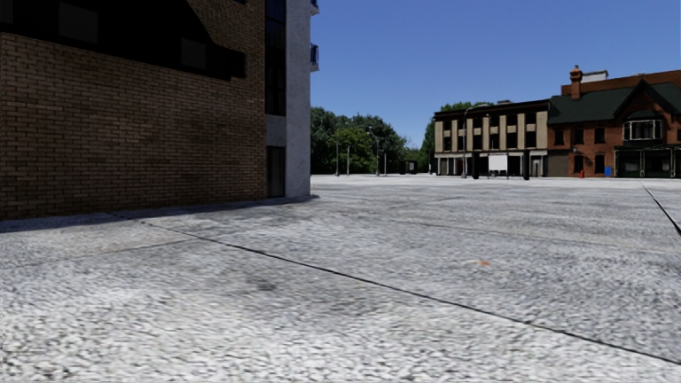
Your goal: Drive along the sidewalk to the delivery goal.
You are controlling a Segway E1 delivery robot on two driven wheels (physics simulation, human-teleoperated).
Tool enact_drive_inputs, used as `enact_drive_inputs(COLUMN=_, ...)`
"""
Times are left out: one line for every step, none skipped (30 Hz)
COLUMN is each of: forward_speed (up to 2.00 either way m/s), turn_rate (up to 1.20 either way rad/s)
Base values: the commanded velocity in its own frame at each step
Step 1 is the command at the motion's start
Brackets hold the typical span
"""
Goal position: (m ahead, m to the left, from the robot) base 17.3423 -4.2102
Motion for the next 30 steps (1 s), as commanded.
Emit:
enact_drive_inputs(forward_speed=2.00, turn_rate=0.00)
enact_drive_inputs(forward_speed=2.00, turn_rate=0.00)
enact_drive_inputs(forward_speed=2.00, turn_rate=0.00)
enact_drive_inputs(forward_speed=2.00, turn_rate=0.00)
enact_drive_inputs(forward_speed=2.00, turn_rate=0.00)
enact_drive_inputs(forward_speed=2.00, turn_rate=0.00)
enact_drive_inputs(forward_speed=2.00, turn_rate=0.00)
enact_drive_inputs(forward_speed=2.00, turn_rate=-0.12)
enact_drive_inputs(forward_speed=2.00, turn_rate=-0.26)
enact_drive_inputs(forward_speed=2.00, turn_rate=-0.26)
enact_drive_inputs(forward_speed=2.00, turn_rate=-0.30)
enact_drive_inputs(forward_speed=2.00, turn_rate=-0.31)
enact_drive_inputs(forward_speed=2.00, turn_rate=-0.28)
enact_drive_inputs(forward_speed=2.00, turn_rate=-0.28)
enact_drive_inputs(forward_speed=2.00, turn_rate=-0.13)
enact_drive_inputs(forward_speed=2.00, turn_rate=0.00)
enact_drive_inputs(forward_speed=2.00, turn_rate=0.00)
enact_drive_inputs(forward_speed=2.00, turn_rate=0.00)
enact_drive_inputs(forward_speed=2.00, turn_rate=0.00)
enact_drive_inputs(forward_speed=2.00, turn_rate=0.00)
enact_drive_inputs(forward_speed=2.00, turn_rate=0.00)
enact_drive_inputs(forward_speed=2.00, turn_rate=0.00)
enact_drive_inputs(forward_speed=2.00, turn_rate=0.00)
enact_drive_inputs(forward_speed=2.00, turn_rate=0.00)
enact_drive_inputs(forward_speed=2.00, turn_rate=0.00)
enact_drive_inputs(forward_speed=2.00, turn_rate=0.00)
enact_drive_inputs(forward_speed=2.00, turn_rate=0.00)
enact_drive_inputs(forward_speed=2.00, turn_rate=0.00)
enact_drive_inputs(forward_speed=2.00, turn_rate=0.00)
enact_drive_inputs(forward_speed=2.00, turn_rate=0.00)
